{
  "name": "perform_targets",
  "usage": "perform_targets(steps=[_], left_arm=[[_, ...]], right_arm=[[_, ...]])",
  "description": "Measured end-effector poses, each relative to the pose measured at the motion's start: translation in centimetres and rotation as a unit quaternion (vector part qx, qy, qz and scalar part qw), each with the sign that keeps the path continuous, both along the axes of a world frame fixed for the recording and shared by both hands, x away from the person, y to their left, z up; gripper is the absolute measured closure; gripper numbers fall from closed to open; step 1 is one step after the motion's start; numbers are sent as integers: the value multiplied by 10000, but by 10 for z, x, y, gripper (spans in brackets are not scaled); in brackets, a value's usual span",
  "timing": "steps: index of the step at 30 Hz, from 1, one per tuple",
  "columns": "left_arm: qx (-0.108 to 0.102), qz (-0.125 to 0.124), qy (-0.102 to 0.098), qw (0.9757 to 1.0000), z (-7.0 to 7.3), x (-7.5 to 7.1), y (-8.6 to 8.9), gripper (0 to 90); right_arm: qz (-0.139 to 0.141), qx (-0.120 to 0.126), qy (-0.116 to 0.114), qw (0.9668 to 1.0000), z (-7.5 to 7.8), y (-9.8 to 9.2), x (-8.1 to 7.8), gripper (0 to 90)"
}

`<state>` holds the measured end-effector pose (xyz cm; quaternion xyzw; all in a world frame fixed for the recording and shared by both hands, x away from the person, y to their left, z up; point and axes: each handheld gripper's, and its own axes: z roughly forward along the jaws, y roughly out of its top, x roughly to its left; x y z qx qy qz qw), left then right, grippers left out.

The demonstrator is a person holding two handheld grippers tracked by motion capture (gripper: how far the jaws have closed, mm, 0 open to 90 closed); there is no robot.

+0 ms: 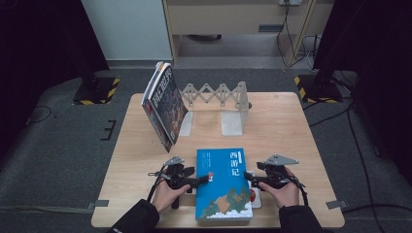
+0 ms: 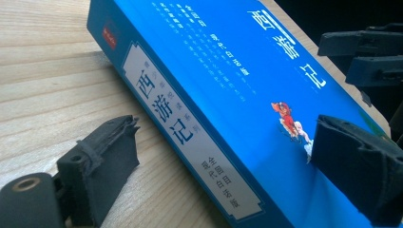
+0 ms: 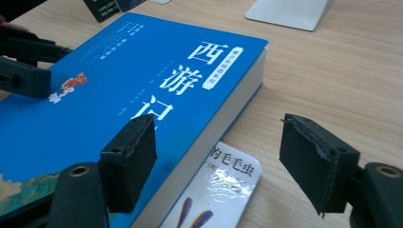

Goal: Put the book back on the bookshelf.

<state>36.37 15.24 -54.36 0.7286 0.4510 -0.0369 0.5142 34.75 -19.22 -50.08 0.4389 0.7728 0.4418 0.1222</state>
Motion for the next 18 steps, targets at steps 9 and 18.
perform_targets(steps=[9,18], left_arm=[[-49,58,16,10000,-1,1,-5,79],[17,122,153,9998,2,-2,-8,94]], right_arm=[[104,-60,128,9998,-5,9,1,273],[151,44,229,9996,-8,15,3,267]])
